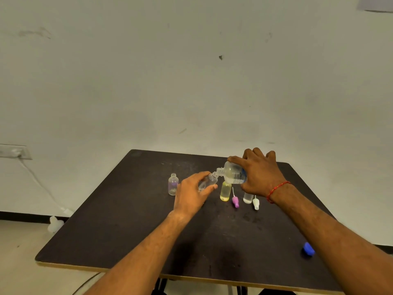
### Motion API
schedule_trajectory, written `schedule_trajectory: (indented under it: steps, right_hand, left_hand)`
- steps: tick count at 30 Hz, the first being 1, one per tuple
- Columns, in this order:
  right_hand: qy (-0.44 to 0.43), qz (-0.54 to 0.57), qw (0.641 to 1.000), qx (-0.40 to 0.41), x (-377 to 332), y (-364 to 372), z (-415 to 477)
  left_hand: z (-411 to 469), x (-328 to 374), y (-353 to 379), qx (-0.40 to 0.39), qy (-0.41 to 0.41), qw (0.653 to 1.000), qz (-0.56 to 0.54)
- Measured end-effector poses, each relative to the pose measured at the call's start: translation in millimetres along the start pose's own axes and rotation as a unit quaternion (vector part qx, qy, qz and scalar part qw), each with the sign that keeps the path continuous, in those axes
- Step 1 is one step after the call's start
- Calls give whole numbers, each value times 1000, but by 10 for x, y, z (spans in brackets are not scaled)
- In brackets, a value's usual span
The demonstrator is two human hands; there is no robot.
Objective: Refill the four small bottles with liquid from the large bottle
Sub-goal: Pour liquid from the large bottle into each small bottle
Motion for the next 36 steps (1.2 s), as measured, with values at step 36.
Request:
schedule_trajectory:
  steps: [36]
  right_hand:
    - [-11, -12, 1000, -13, 19, -24, 26]
  left_hand:
    - [-9, 57, -22, 1, 6, 1000, -5]
Point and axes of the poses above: each hand's wrist, its own z-axis towards the middle knuckle, its own y-axis out of the palm, x = y × z, the point moved 6 cm from there along z, towards the middle knuckle, and after that the axes turned 14 degrees about x, right-handed, at the moved point
